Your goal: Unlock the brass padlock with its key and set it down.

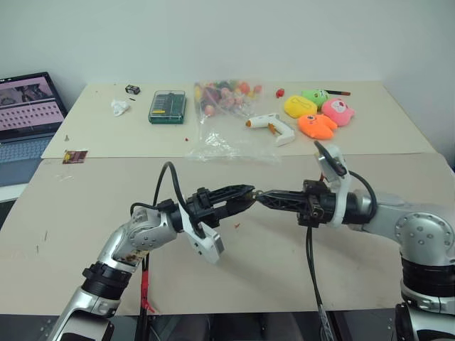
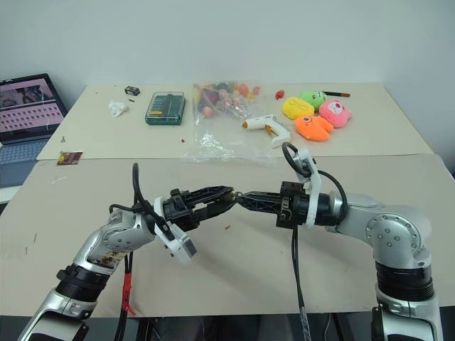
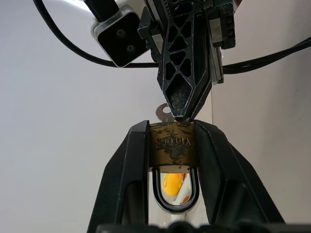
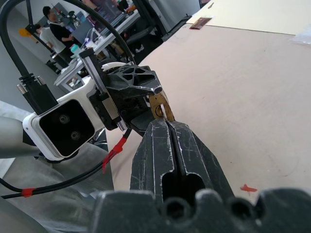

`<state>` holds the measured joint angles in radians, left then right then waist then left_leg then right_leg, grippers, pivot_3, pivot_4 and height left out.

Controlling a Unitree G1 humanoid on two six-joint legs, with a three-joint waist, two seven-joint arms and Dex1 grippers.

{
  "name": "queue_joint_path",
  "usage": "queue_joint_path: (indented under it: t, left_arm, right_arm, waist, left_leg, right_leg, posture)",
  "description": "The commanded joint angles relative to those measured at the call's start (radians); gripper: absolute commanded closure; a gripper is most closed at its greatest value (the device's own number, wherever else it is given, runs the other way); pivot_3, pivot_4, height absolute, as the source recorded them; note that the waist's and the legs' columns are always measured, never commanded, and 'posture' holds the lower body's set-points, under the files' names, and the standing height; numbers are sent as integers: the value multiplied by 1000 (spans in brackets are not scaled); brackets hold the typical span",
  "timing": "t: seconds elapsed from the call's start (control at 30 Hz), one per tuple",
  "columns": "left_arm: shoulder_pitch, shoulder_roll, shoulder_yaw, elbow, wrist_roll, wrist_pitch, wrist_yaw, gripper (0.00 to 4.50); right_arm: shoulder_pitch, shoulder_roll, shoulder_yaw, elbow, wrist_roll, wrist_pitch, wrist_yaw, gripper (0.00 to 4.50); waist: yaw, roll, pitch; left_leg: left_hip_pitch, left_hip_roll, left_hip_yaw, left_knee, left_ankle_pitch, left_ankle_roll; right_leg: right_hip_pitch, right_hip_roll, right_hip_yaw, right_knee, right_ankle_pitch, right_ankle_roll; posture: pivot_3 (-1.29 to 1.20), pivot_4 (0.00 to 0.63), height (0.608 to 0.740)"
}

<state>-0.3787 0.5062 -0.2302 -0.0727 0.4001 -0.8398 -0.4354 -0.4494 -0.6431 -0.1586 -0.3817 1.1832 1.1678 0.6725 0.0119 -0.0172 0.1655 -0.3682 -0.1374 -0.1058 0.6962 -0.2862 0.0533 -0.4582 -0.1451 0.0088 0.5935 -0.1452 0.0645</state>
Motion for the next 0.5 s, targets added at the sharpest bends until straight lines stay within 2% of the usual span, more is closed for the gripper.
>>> queue_joint_path:
  t: [0.03,0.33,0.5]
  left_arm:
    - [-15,1,-11,-32,-19,6,-2,3635]
    - [-20,2,-15,-35,-8,13,0,3635]
    - [-44,12,19,-25,116,-74,78,3635]
  right_arm:
    - [-24,-16,-26,-7,23,-19,8,4472]
    - [-29,-15,-31,0,41,-15,-1,4472]
    - [-28,-14,-32,8,79,6,-28,4472]
  waist:
    - [0,0,0]
    - [0,0,0]
    - [0,0,0]
  left_leg:
    - [0,0,0,0,0,0]
    - [0,0,0,0,0,0]
    - [0,0,0,0,0,0]
  right_leg:
    - [0,0,0,0,0,0]
    - [0,0,0,0,0,0]
    - [0,0,0,0,0,0]
  posture:
    - [0,150,740]
    - [0,150,740]
    - [0,150,740]
